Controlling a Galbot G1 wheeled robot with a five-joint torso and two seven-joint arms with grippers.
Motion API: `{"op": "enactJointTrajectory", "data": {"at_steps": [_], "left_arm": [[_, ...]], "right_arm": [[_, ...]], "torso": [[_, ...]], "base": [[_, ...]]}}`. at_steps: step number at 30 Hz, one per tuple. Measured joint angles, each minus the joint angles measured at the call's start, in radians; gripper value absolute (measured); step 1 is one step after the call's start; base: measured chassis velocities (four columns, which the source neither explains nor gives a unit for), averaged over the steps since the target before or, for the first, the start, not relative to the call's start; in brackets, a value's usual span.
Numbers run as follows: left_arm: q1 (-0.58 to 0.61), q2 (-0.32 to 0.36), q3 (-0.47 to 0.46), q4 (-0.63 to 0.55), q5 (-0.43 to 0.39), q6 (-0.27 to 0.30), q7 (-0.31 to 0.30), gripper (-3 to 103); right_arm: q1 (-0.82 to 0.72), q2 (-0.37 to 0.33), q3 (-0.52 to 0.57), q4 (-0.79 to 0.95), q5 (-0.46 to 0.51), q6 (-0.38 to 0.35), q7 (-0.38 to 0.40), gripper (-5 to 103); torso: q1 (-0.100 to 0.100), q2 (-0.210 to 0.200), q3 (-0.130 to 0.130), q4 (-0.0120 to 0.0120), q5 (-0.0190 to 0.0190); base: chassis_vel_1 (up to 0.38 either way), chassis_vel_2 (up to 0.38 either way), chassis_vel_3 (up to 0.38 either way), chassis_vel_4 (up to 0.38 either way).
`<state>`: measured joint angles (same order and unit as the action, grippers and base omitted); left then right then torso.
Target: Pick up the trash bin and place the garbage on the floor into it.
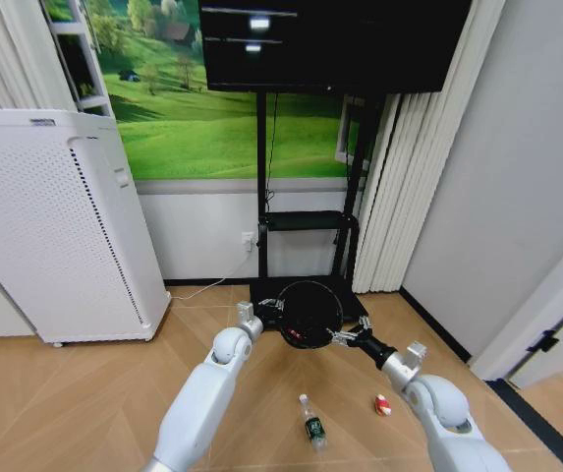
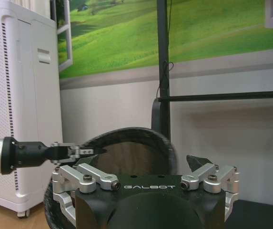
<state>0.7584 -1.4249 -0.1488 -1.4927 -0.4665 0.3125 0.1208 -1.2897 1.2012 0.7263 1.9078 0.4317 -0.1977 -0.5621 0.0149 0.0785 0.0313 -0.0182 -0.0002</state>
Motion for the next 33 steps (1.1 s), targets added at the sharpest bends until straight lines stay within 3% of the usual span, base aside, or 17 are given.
{"op": "enactJointTrajectory", "data": {"at_steps": [6, 12, 15, 21, 33], "left_arm": [[0.037, 0.056, -0.084, -0.034, -0.009, -0.003, 0.017, 7], [0.067, 0.088, -0.119, -0.086, -0.04, 0.011, 0.017, 7], [0.087, 0.1, -0.122, -0.116, -0.05, 0.021, 0.012, 7], [0.118, 0.111, -0.129, -0.153, -0.057, 0.032, 0.004, 7], [0.168, 0.101, -0.131, -0.19, -0.048, 0.033, -0.008, 7]], "right_arm": [[-0.083, -0.005, -0.005, -0.012, -0.018, -0.023, 0.059, 100], [-0.073, 0.025, -0.085, -0.174, -0.144, -0.072, 0.113, 100], [-0.019, 0.04, -0.127, -0.363, -0.239, -0.08, 0.129, 100], [-0.001, 0.06, -0.158, -0.51, -0.26, -0.055, 0.169, 100], [-0.001, 0.095, -0.193, -0.595, -0.291, -0.008, 0.186, 100]], "torso": [[0.0, 0.0, 0.0, -0.0002, -0.0001], [0.0, 0.0, 0.0, -0.0001, 0.0003], [0.0, 0.0, 0.0, 0.0001, 0.0005], [0.0, 0.0, 0.0, 0.0, 0.0002], [0.0, 0.0, 0.0, 0.0, 0.0]], "base": [[0.0, 0.0, 0.0, 0.0], [0.0, 0.0, 0.0, 0.0], [0.0, 0.0, 0.0, 0.0], [0.0, 0.0, 0.0, 0.0], [0.0, 0.0, 0.0, 0.0]]}}
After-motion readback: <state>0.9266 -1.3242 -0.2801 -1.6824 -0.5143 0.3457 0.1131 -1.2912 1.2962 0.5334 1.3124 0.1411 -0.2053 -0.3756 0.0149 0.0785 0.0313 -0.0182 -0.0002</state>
